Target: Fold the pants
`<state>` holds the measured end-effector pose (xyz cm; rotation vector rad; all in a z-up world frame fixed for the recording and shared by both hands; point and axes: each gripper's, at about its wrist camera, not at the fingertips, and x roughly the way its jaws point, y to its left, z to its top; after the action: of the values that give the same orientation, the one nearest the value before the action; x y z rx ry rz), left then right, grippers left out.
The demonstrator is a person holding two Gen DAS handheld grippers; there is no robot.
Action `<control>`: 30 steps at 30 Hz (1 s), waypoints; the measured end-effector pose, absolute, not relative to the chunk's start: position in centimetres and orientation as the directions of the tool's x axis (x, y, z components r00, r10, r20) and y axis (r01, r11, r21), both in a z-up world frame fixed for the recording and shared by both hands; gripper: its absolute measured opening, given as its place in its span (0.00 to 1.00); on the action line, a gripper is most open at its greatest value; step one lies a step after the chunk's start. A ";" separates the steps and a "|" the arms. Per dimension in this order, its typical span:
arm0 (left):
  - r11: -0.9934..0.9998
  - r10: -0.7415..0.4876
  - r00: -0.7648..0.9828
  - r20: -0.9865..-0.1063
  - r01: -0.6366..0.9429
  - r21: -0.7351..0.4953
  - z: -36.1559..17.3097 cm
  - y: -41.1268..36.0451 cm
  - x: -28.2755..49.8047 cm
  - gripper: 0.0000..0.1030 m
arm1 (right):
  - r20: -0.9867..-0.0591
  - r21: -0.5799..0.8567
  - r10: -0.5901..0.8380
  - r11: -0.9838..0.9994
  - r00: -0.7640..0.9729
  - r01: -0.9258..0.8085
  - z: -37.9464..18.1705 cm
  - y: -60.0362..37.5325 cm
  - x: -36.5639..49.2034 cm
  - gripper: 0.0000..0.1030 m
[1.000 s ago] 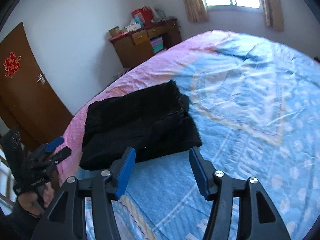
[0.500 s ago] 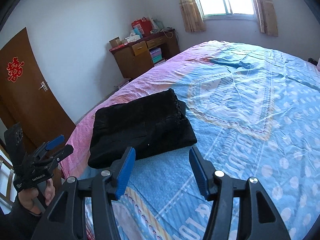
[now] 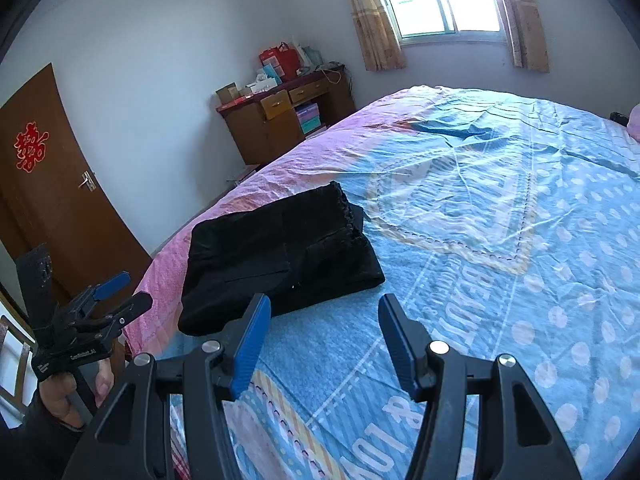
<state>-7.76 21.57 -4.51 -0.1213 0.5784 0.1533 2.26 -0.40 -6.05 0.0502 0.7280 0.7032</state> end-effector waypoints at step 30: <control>0.979 0.181 0.858 -0.480 -0.204 0.004 0.0 21.8 -7.2 1.00 | -0.543 0.208 0.618 0.755 0.568 -0.622 -3.6 -0.7 -0.9 0.57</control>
<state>-7.25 21.84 0.02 -0.0473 0.4997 0.2018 -0.86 -0.66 -3.59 -0.0070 0.6356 0.7287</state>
